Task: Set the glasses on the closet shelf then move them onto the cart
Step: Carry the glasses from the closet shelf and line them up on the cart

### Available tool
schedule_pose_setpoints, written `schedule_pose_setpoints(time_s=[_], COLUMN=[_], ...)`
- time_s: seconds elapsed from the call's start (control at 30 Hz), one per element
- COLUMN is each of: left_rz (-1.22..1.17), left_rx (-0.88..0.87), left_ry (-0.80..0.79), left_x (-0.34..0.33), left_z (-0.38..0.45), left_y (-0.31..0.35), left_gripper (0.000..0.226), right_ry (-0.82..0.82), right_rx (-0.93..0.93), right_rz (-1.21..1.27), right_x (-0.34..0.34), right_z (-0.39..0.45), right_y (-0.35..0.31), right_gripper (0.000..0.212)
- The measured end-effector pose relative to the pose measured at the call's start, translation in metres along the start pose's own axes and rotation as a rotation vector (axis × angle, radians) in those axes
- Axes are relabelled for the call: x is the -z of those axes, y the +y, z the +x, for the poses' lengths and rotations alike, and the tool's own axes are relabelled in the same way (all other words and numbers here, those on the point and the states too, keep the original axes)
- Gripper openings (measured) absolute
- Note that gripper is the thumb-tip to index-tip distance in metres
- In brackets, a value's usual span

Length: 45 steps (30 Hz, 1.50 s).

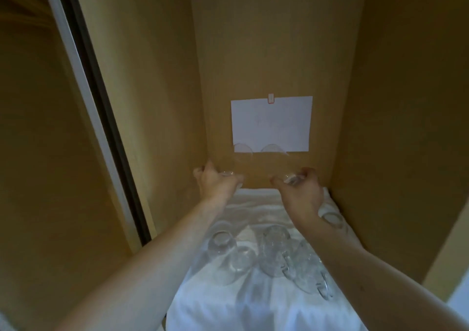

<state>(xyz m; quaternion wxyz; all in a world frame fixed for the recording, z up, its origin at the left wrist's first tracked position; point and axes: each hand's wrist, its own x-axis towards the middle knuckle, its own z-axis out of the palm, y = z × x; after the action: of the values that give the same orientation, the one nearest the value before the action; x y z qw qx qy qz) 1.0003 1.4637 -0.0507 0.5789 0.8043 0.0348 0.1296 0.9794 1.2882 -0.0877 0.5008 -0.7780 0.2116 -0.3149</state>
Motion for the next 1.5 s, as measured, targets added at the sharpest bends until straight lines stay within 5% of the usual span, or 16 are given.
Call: schedule_pose_setpoints(time_s=[0.3, 0.67, 0.97, 1.1, 1.23, 1.5], left_rz=[-0.444, -0.458, -0.531, -0.571, -0.547, -0.465], left_rx=[0.024, -0.013, -0.086, -0.063, -0.112, -0.229], left_ry=[-0.188, -0.523, -0.775, -0.802, -0.894, -1.066], left_x=[0.016, 0.018, -0.013, -0.037, -0.076, -0.159], left_z=[-0.053, -0.122, -0.178, -0.204, -0.24, -0.333], left_y=[0.007, 0.024, 0.049, 0.071, 0.092, 0.122], left_gripper=[0.041, 0.074, 0.092, 0.089, 0.106, 0.089], right_ry=[0.046, 0.161, 0.258, 0.313, 0.378, 0.538], right_rx=[-0.078, -0.126, -0.114, -0.109, -0.104, -0.108], right_rz=[0.136, 0.079, 0.117, 0.126, 0.102, 0.025], right_x=[0.053, 0.125, 0.186, 0.224, 0.279, 0.395], right_z=[-0.064, -0.13, -0.154, -0.158, -0.158, -0.168], right_y=[-0.009, 0.002, 0.011, 0.02, 0.04, 0.09], right_gripper=[0.09, 0.074, 0.098, 0.085, 0.095, 0.09])
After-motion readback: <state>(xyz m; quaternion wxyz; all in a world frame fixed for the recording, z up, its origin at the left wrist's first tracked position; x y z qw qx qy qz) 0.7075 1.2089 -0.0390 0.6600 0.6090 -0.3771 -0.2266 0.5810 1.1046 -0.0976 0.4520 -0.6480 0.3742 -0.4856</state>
